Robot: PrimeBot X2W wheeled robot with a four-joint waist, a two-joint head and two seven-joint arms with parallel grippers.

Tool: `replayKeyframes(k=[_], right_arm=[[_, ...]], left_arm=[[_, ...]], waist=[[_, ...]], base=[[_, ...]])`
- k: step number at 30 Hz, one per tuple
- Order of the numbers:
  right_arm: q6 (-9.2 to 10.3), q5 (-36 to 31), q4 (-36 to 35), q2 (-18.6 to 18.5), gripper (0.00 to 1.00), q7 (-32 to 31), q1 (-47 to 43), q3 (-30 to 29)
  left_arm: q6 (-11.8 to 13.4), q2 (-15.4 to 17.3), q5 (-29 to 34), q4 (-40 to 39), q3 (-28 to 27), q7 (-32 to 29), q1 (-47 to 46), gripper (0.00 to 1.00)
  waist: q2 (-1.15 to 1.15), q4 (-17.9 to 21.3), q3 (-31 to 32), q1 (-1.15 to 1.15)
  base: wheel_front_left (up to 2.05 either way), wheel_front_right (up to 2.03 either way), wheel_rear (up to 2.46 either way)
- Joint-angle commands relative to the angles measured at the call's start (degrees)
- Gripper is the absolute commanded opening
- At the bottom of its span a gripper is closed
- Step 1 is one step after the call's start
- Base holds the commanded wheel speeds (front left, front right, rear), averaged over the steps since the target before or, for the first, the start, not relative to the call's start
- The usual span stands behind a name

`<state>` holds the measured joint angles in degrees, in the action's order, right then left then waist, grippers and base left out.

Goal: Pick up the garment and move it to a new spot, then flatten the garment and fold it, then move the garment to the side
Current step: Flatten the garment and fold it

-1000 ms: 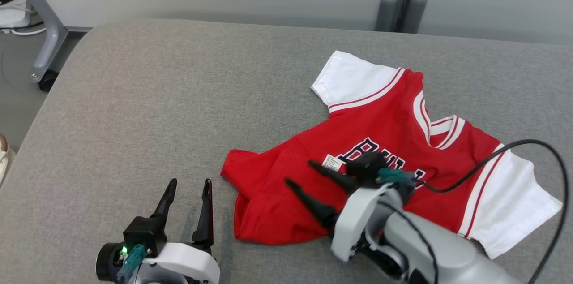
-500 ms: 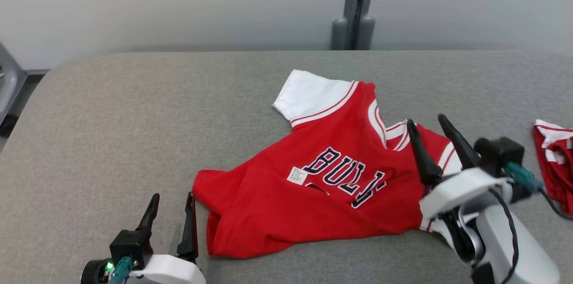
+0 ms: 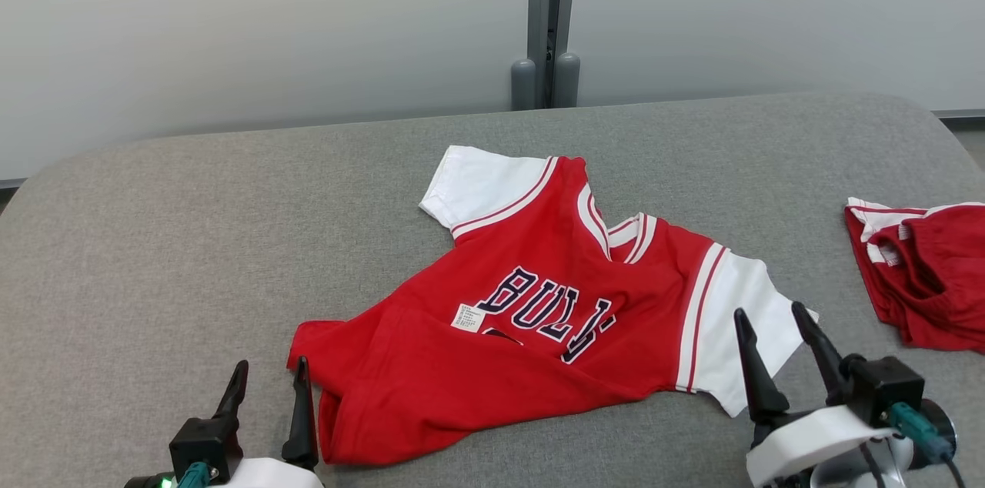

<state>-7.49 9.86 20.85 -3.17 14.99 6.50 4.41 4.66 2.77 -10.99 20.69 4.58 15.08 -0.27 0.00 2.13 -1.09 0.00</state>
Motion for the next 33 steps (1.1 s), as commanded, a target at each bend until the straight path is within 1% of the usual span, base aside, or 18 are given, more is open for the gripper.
replayKeyframes(k=[1, 4, 13, 20, 26, 29, 33], right_arm=[[0.0, -1.14, -0.19, 0.04, 1.0, 0.27, -1.1, 0.37], [0.0, -2.3, 0.24, 0.06, 1.0, 0.27, -1.97, 0.68], [0.0, -0.79, 0.81, 0.11, 1.0, 0.28, -3.63, 0.67], [0.0, -0.64, 0.94, 0.12, 1.0, 0.28, -3.15, 0.61], [0.0, -0.31, 0.93, 0.11, 1.0, 0.28, -2.49, 1.24], [0.0, -0.4, 1.13, 0.1, 1.0, 0.28, -2.04, 1.51], [0.0, -0.54, 1.21, 0.09, 1.0, 0.28, -1.13, 1.64]], left_arm=[[0.02, 0.25, 0.41, 0.24, -0.43, 0.11, 0.18, 1.0], [0.05, 0.25, 0.5, 0.84, -0.68, 0.11, 0.23, 1.0], [0.13, 0.25, 1.02, 1.55, -0.79, 0.11, 1.08, 1.0], [0.14, 0.25, 0.77, 1.92, -0.81, 0.11, 1.43, 1.0], [-1.17, 0.28, -0.77, 4.59, -0.23, 0.11, -0.82, 1.0], [-2.23, 0.25, -1.78, 8.79, 0.08, 0.11, -2.81, 1.0], [-4.24, 0.23, -3.84, 15.25, 0.06, 0.11, -7.71, 1.0]], waist=[[0.0, 0.13, 0.04, 0.0], [0.0, 0.15, 0.09, 0.0], [0.0, -0.6, 0.95, 0.0], [0.0, -0.69, 0.93, 0.0], [0.0, -0.46, -0.12, 0.0], [0.0, -0.29, -1.0, 0.0], [0.0, -0.04, -2.19, 0.0]], base=[[0.0, 0.0, 0.0], [0.0, 0.0, 0.0], [0.0, 0.0, 0.0], [0.0, 0.0, 0.0], [0.0, 0.0, 0.0], [0.0, 0.0, 0.0], [0.0, 0.0, 0.0]])
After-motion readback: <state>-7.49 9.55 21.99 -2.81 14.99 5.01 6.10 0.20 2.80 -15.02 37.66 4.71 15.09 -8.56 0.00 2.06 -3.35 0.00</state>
